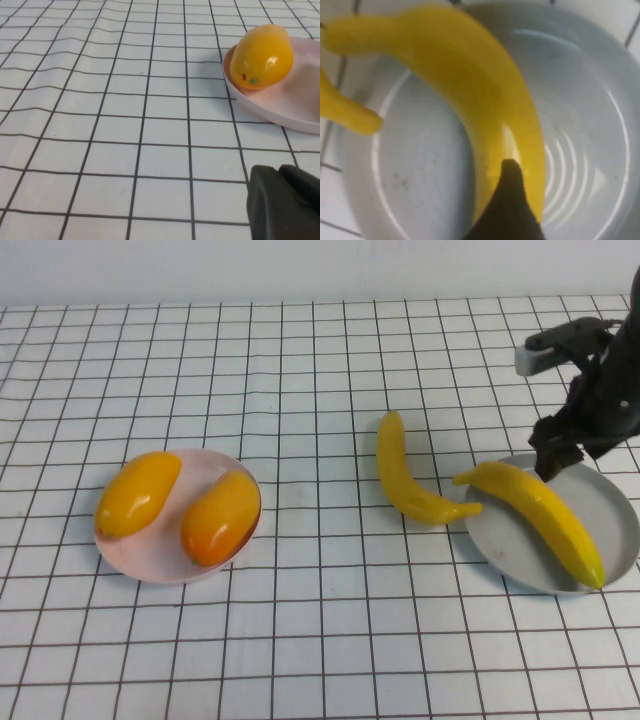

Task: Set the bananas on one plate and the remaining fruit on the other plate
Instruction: Put another type of fruit in the right plate

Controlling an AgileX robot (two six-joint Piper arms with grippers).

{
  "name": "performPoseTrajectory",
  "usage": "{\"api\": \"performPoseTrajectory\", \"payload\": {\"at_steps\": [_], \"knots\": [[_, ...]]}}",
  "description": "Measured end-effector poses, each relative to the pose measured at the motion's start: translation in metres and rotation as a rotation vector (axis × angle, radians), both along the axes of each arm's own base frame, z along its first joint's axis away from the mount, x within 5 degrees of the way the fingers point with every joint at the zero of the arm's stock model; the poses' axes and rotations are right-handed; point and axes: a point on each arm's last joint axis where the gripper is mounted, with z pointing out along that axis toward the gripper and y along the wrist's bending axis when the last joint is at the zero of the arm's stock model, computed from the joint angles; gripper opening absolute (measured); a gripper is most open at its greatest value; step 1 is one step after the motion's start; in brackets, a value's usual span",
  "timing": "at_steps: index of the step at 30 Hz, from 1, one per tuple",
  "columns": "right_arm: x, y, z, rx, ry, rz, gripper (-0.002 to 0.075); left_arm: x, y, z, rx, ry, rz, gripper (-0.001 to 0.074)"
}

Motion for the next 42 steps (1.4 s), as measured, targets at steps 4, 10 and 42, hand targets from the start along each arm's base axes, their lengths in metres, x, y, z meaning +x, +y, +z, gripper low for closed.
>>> {"api": "performPoseTrajectory", "payload": {"at_steps": [4,10,42], "knots": [[0.000,0.043,0.026,0.070,-0.068,0.173,0.0504,0.000,0.000,0.000,0.000,0.000,0.000,-0.0004],[-0.004,0.116,0.024,0.100,-0.155,0.377,0.0501,0.000,0.000,0.000,0.000,0.000,0.000,-0.0004],[-0.015,0.064,0.063,0.139,-0.059,0.062,0.0317,0.000,0.000,0.000,0.000,0.000,0.000,-0.0004]]}}
